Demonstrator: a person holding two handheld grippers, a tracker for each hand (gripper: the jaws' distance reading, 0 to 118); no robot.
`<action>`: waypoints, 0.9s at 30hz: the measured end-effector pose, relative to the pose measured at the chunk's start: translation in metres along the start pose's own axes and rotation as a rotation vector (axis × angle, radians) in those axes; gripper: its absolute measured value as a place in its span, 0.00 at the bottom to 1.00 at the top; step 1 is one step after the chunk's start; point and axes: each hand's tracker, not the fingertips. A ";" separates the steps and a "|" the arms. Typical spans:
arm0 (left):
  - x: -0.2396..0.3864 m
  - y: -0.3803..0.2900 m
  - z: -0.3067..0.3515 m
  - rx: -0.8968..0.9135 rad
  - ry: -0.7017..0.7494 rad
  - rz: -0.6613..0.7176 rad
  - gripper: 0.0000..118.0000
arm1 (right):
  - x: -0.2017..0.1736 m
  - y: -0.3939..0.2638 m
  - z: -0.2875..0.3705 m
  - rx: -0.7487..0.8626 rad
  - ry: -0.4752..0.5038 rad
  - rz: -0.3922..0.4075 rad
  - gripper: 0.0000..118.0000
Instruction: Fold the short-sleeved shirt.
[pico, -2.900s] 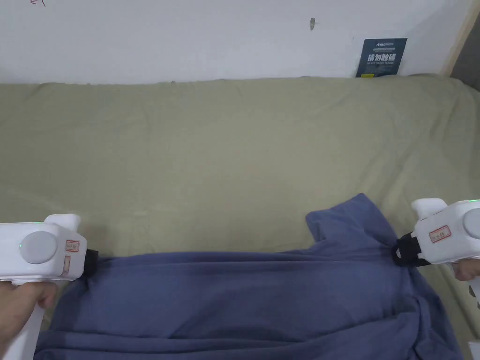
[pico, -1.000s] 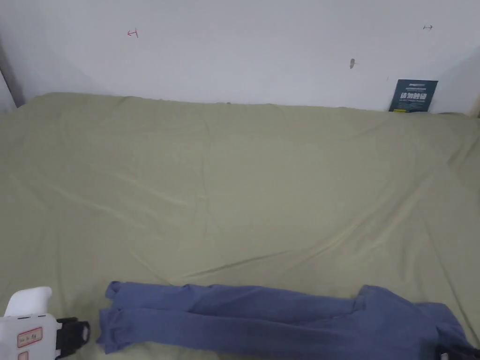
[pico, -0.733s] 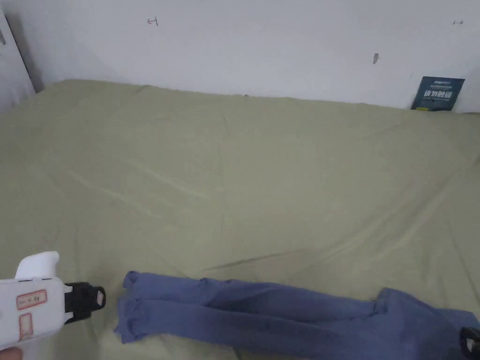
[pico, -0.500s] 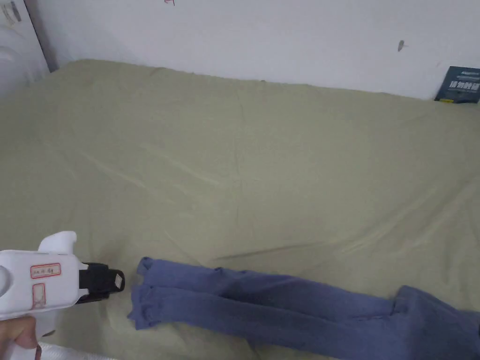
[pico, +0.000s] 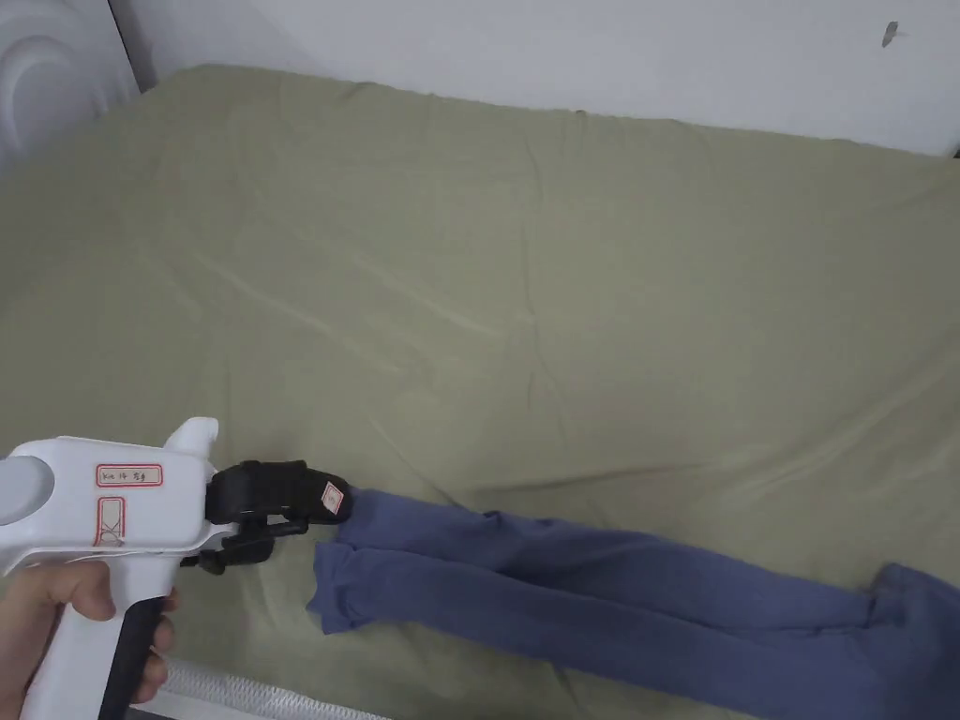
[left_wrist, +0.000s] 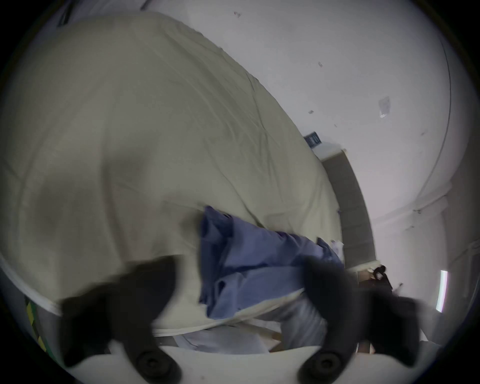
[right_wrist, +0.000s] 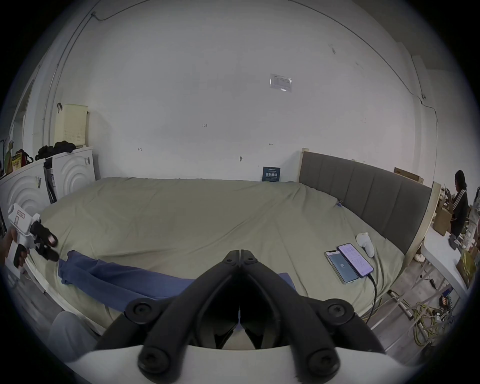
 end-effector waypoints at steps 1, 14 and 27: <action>-0.003 0.002 -0.005 -0.001 -0.051 -0.004 1.00 | 0.000 0.000 -0.003 -0.011 0.000 -0.002 0.00; -0.021 0.016 -0.082 -0.094 -0.243 0.105 0.98 | 0.001 -0.003 -0.016 -0.098 0.015 -0.067 0.00; -0.012 0.005 -0.053 0.004 -0.069 0.107 0.05 | 0.012 0.004 -0.006 -0.073 0.047 -0.091 0.00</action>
